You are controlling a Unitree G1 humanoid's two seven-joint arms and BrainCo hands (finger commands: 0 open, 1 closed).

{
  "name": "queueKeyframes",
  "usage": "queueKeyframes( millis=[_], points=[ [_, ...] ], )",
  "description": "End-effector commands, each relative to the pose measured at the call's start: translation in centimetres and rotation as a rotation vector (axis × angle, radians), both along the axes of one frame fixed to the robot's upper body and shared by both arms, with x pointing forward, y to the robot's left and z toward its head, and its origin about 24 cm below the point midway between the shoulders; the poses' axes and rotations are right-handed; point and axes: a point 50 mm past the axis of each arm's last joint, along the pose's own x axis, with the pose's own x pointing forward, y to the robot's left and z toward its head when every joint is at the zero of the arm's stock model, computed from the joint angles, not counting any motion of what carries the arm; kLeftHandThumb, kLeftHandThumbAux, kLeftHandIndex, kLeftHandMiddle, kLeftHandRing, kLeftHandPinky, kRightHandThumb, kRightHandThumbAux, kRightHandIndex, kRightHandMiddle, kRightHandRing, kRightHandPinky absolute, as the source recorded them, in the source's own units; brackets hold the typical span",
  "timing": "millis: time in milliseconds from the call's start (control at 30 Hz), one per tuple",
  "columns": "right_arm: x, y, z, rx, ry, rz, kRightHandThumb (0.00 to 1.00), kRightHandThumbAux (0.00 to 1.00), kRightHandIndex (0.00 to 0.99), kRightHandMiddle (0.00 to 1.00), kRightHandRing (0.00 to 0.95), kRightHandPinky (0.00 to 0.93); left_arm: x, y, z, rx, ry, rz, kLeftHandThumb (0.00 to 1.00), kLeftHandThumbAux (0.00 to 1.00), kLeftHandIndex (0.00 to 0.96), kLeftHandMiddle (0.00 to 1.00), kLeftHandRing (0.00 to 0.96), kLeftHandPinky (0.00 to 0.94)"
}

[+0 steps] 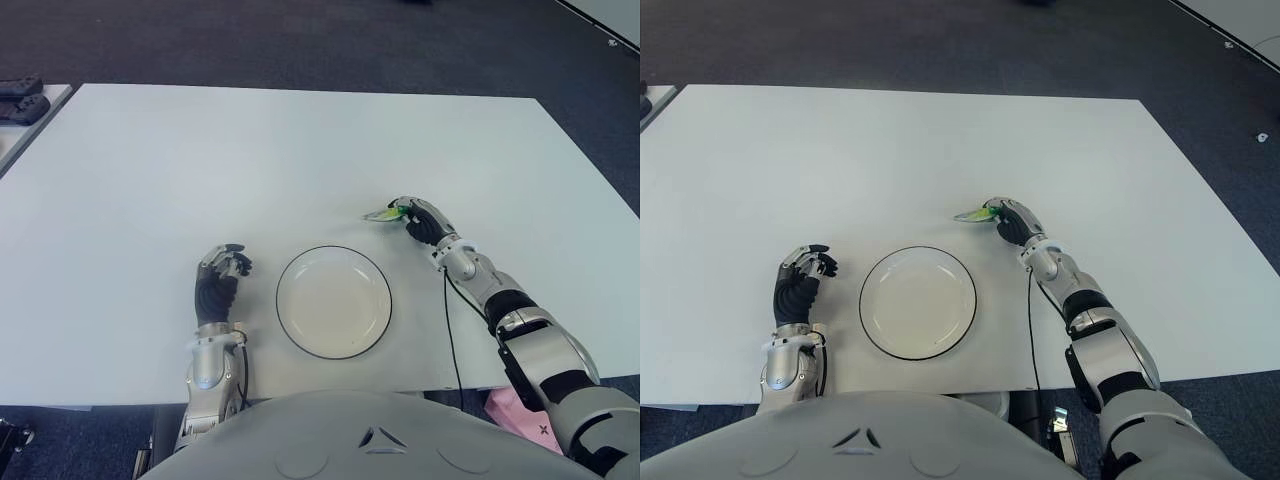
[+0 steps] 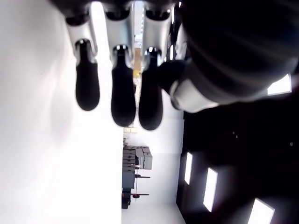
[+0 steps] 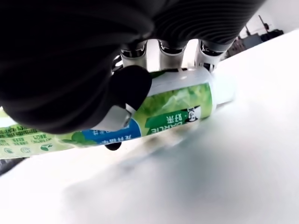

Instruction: Put the toothpaste on the table into the plate.

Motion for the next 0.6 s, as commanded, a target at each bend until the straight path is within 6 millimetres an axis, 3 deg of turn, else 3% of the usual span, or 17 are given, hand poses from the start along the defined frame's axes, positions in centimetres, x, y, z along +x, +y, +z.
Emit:
queueKeyframes(
  millis=[33,433,600],
  points=[
    [-0.4,0.8,0.2,0.140,0.013,-0.011,1.000,0.665,0.431,0.451,0.497,0.434,-0.4,-0.4,-1.2,-0.026,0.083,0.019,0.702,0.719,0.429,0.574,0.567,0.542],
    [-1.6,2.3,2.6,0.319,-0.043,0.029,1.000,0.664,0.458,0.432,0.485,0.443,-0.3,-0.4,-1.2,-0.022,0.083,0.023,0.701,0.719,0.429,0.572,0.566,0.547],
    [-2.5,3.1,3.1,0.379,-0.036,0.081,1.000,0.662,0.460,0.429,0.481,0.501,-0.3,-0.5,-1.2,-0.017,0.073,0.020,0.701,0.719,0.429,0.572,0.569,0.549]
  ],
)
